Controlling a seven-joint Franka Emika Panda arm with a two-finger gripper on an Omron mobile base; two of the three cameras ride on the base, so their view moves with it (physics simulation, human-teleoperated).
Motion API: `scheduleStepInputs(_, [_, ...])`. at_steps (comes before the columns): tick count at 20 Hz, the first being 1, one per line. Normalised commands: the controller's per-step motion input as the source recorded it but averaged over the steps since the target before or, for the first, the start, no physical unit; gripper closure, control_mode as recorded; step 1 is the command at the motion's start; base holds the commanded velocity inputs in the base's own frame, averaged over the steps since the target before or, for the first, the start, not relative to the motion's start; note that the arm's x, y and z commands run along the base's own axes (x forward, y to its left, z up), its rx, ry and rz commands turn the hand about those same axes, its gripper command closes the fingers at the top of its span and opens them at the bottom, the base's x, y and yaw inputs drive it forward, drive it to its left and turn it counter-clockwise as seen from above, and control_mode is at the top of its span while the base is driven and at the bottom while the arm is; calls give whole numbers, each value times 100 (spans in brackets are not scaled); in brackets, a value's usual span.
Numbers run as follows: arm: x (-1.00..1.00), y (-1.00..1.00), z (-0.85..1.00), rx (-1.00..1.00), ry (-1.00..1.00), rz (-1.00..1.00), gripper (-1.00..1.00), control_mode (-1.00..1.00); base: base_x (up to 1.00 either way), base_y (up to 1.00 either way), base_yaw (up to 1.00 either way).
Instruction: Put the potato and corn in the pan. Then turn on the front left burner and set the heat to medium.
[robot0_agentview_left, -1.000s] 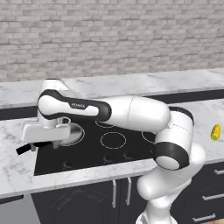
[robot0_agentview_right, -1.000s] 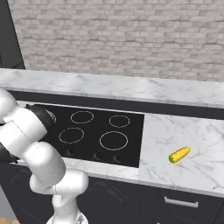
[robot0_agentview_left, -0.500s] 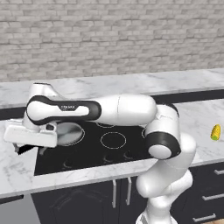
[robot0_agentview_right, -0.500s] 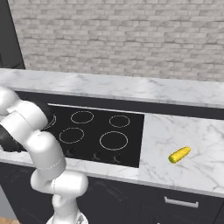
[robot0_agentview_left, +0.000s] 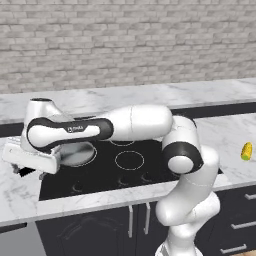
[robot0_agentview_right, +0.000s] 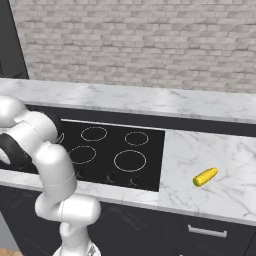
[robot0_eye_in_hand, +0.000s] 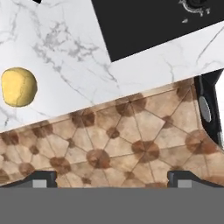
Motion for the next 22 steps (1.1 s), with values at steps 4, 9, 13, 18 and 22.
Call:
scheduleStepInputs(4, [1,55,-8,-1,0,-29,-100,-100,0,0,0])
scheduleStepInputs(9, [24,43,-3,-8,5,-4,-100,-100,0,0,0])
scheduleStepInputs(13, [38,18,0,-22,3,0,-100,-100,0,0,0])
scheduleStepInputs(18, [32,14,5,-21,6,4,-100,-100,0,0,0])
scheduleStepInputs(22, [0,2,-2,0,0,1,-100,-100,0,0,0])
